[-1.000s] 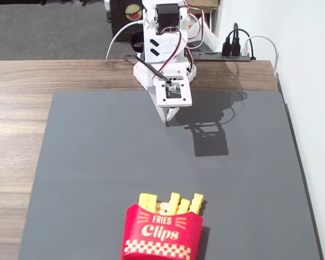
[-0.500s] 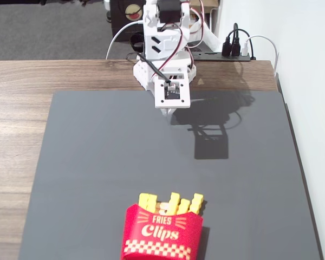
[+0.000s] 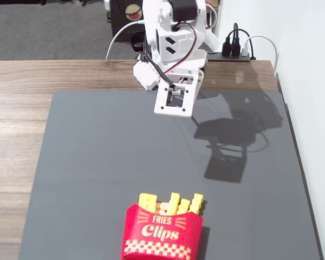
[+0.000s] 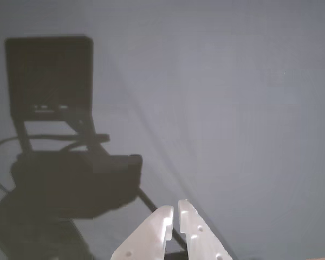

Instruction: Grab a fry

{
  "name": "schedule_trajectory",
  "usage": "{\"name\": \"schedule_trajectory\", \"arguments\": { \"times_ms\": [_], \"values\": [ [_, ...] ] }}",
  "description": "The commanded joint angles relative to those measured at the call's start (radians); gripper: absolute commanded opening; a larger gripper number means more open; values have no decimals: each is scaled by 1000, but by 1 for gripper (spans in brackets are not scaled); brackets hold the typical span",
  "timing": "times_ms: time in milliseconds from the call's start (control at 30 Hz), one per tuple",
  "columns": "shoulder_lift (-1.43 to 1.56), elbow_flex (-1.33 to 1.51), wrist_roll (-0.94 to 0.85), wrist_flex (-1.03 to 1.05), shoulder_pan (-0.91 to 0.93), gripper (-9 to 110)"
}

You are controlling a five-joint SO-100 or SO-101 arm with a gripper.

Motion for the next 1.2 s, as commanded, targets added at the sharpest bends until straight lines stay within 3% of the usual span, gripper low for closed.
{"name": "schedule_trajectory", "arguments": {
  "times_ms": [0, 533, 767, 933, 1167],
  "values": [
    [-75, -129, 23, -9, -11, 0],
    [-595, -666, 5, -25, 8, 1],
    [-772, -793, -43, -61, 38, 9],
    [-890, -870, -60, -95, 55, 22],
    [-1058, -992, -51, -110, 58, 22]
  ]
}}
